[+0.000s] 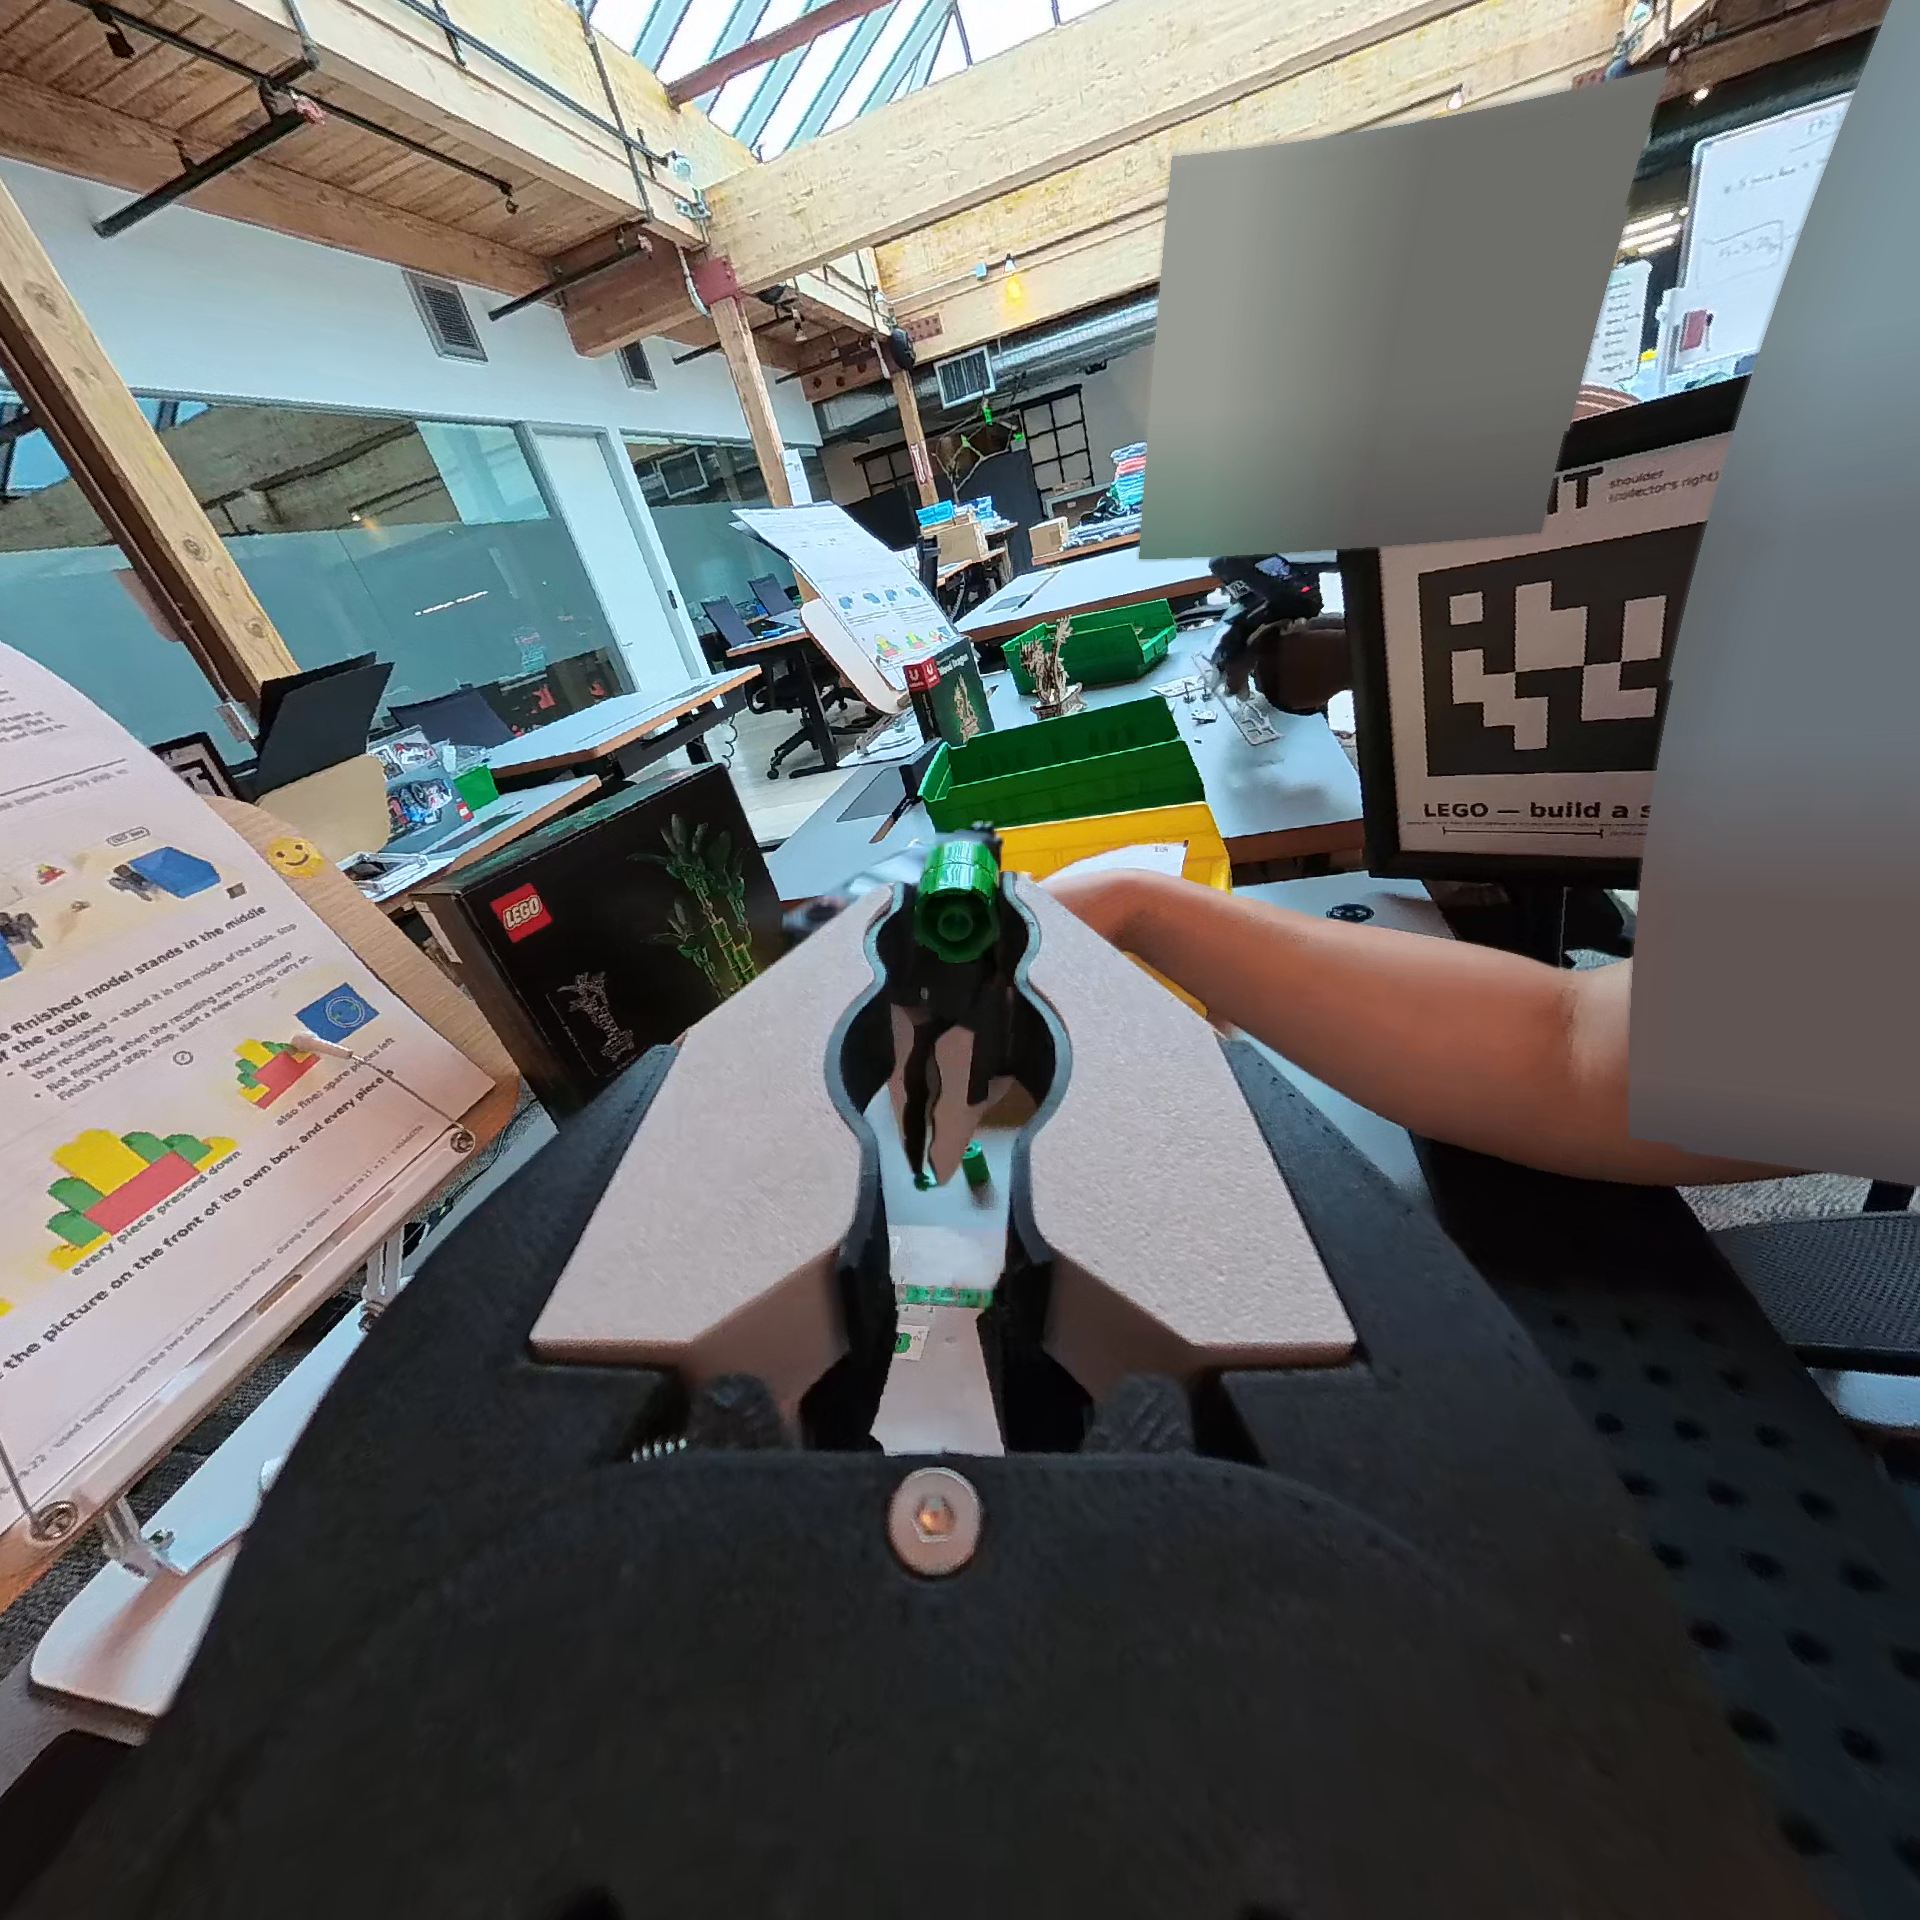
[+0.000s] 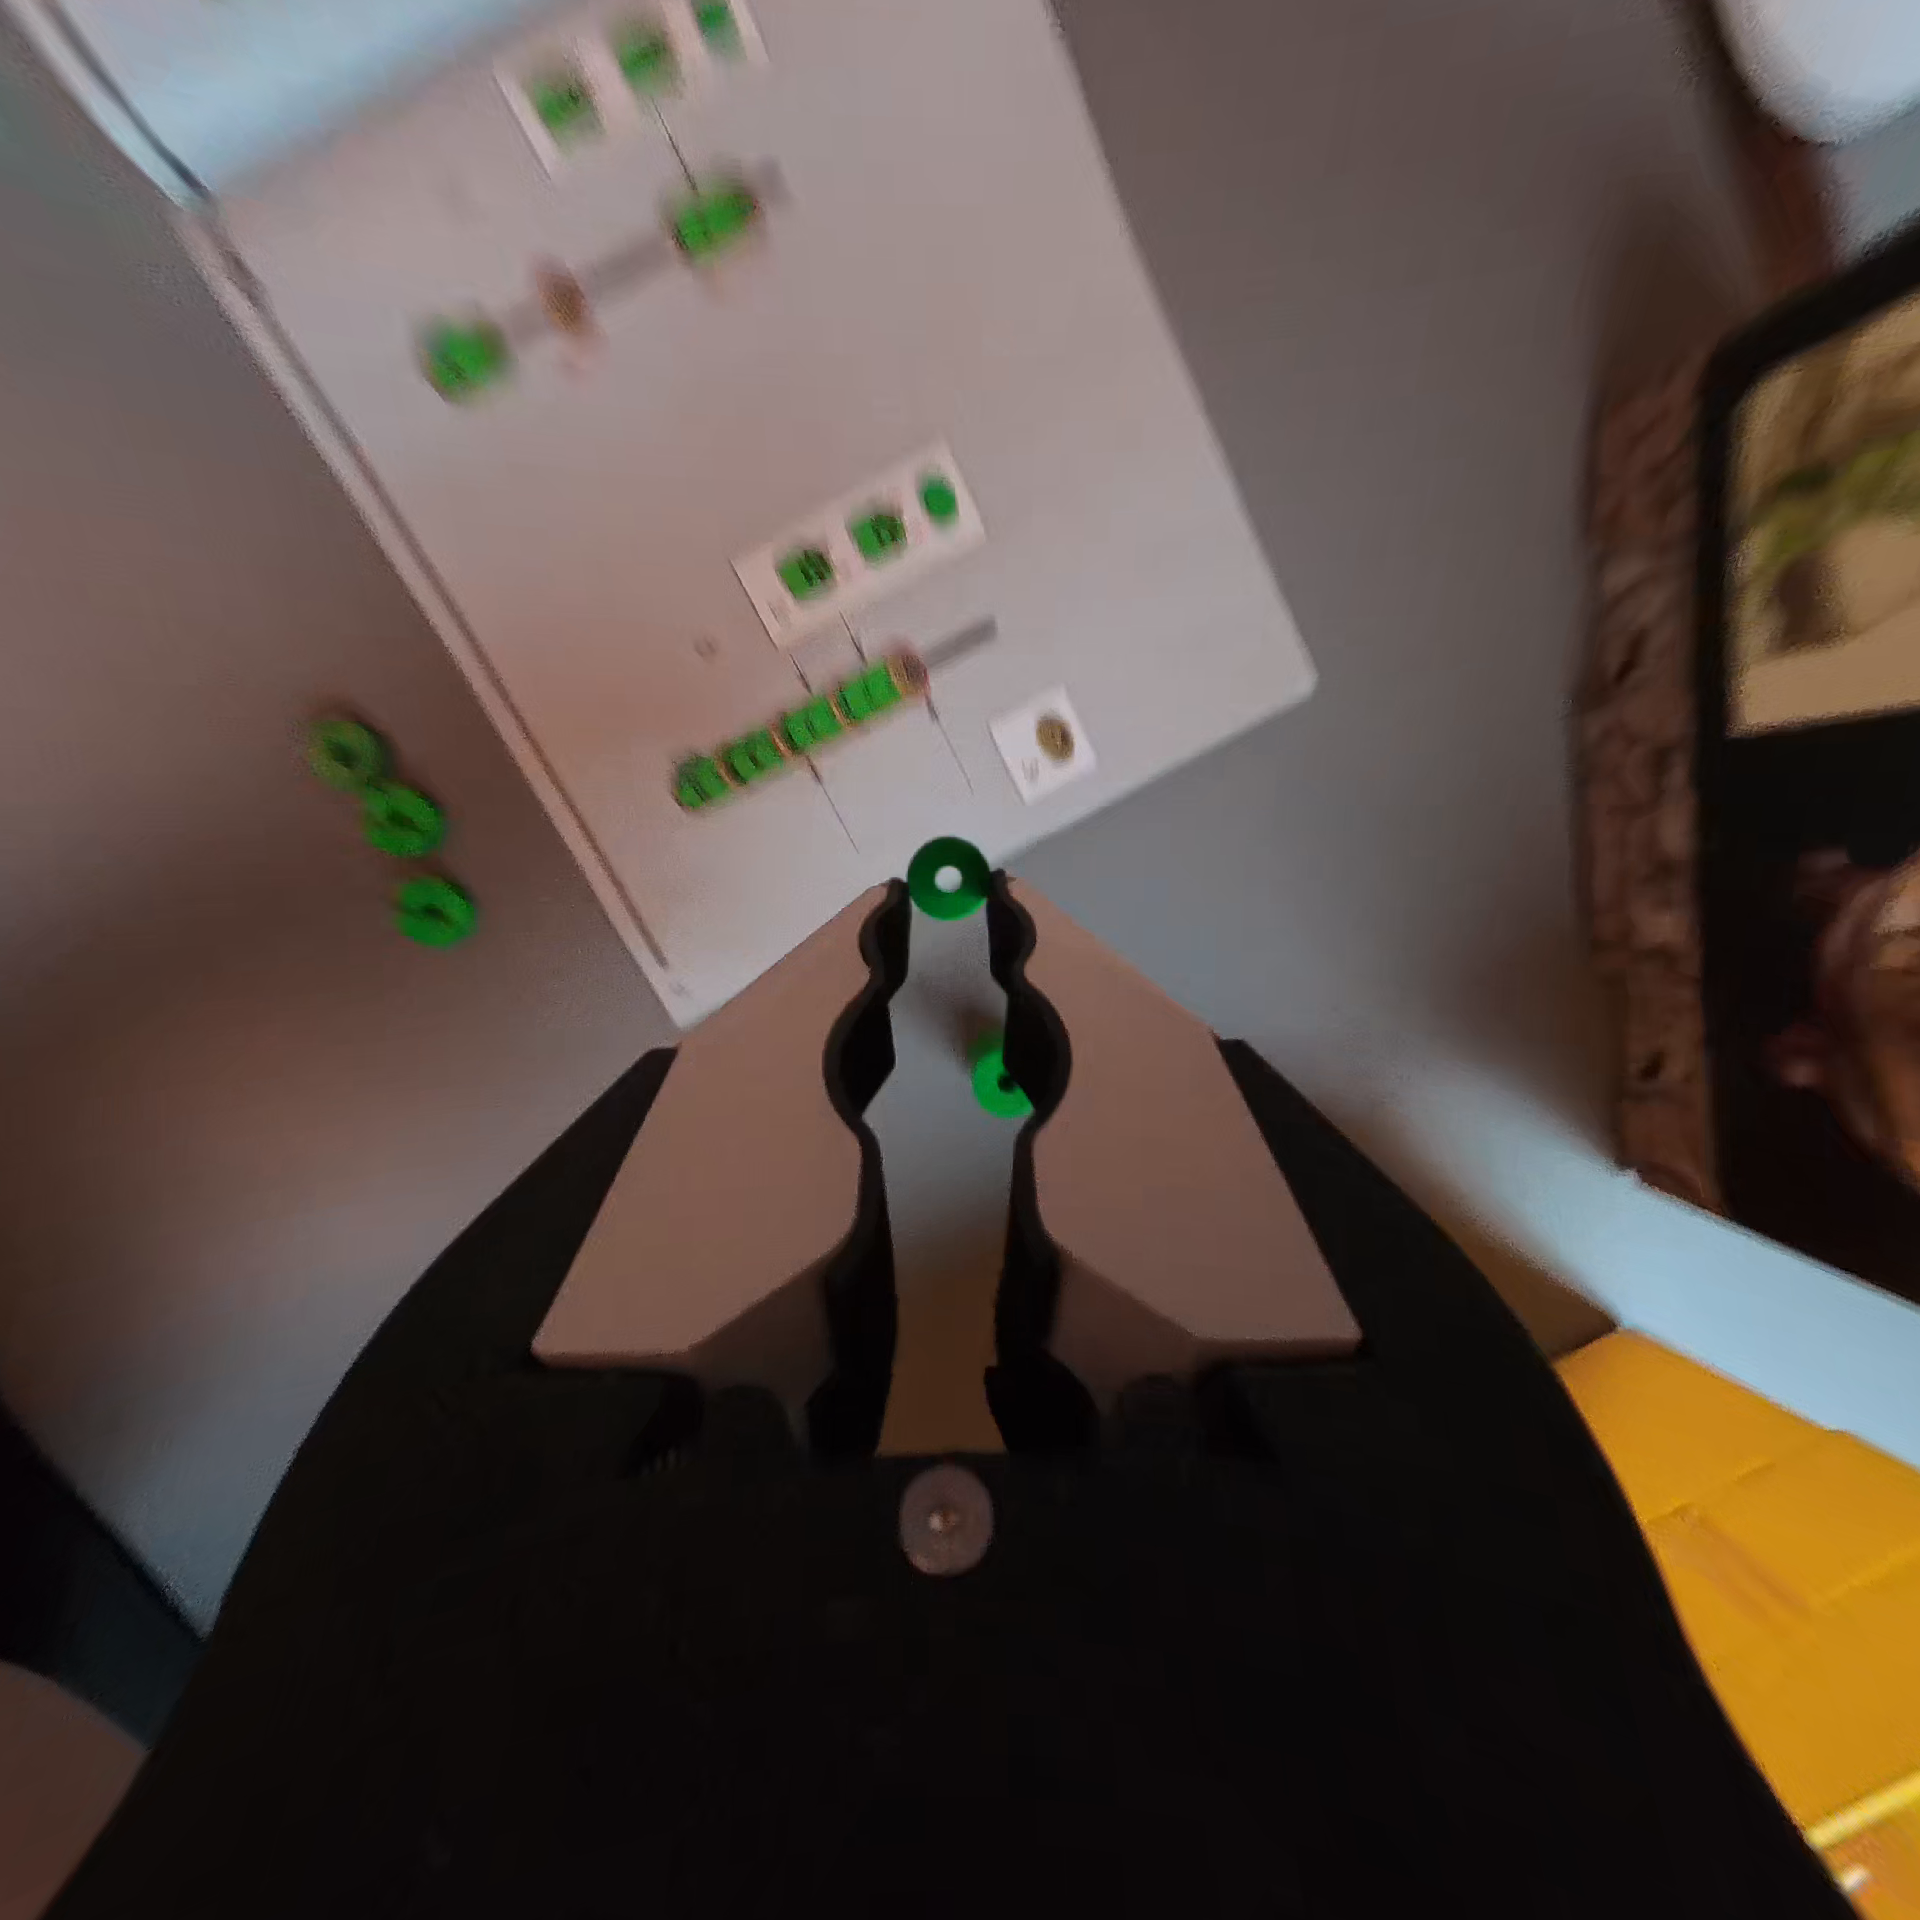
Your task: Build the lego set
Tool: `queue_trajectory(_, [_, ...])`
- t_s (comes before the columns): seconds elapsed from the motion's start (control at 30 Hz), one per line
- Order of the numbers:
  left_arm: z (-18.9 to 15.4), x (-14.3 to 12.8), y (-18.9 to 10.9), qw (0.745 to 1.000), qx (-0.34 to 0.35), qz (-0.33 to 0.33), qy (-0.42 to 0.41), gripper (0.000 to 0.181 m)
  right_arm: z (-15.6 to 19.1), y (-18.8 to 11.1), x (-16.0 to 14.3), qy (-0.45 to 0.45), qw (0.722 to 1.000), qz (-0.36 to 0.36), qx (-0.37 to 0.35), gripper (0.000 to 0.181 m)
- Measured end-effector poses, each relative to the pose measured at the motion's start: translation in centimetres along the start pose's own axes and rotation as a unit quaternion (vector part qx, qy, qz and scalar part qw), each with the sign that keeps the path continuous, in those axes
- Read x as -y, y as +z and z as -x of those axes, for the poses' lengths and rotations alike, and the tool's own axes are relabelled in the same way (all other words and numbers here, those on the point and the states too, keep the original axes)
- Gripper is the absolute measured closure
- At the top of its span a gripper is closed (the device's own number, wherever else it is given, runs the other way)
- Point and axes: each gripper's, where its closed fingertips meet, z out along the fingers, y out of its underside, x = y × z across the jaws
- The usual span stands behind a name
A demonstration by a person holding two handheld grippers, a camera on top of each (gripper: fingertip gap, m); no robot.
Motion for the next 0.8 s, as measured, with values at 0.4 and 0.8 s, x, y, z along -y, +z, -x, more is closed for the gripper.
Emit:
queue_trajectory(0.4, [-0.9,0.5,1.1,0.997,-0.026,-0.07,-0.024,0.168,14.6,-21.8,15.7,-0.146,0.841,-0.499,0.152,0.168])
queue_trajectory(0.8, [-3.3,2.5,1.0,0.993,-0.059,-0.105,-0.007,0.168,20.0,-24.8,17.5,-0.191,0.82,-0.522,0.137,0.168])
